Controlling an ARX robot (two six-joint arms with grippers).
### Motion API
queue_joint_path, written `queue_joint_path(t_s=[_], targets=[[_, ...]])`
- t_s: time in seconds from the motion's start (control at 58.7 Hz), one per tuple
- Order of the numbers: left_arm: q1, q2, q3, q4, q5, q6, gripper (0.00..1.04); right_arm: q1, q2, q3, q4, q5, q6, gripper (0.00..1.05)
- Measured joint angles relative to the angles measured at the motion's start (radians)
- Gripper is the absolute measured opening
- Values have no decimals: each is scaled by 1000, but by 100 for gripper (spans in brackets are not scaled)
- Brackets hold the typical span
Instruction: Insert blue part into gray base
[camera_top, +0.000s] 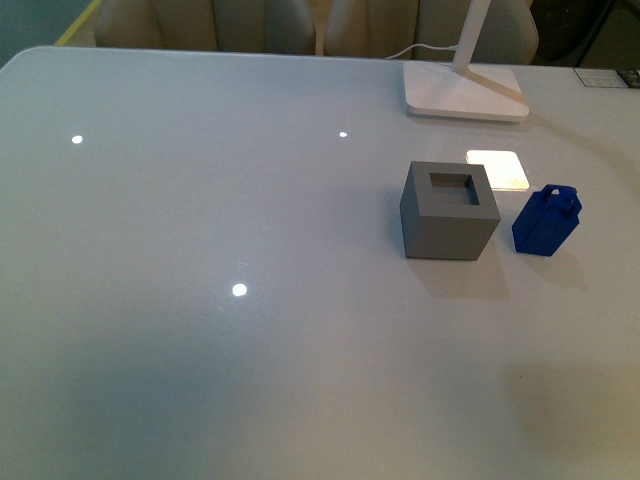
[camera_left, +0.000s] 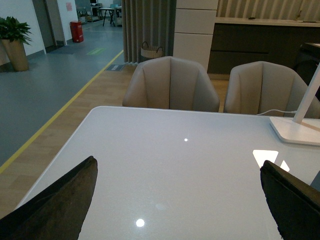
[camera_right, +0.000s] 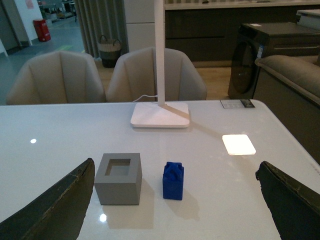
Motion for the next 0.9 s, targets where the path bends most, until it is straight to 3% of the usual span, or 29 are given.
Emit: queue_joint_path(t_s=[0.699, 0.801, 0.903], targets=[[0, 0, 0, 0, 0, 0, 97, 0, 0, 0, 0, 0, 0, 96], [0, 0, 0, 0, -1, 0, 97, 54, 196, 126, -274, 118, -3, 96], [0, 0, 0, 0, 0, 0, 97, 38, 438, 217, -266, 83, -9, 96]])
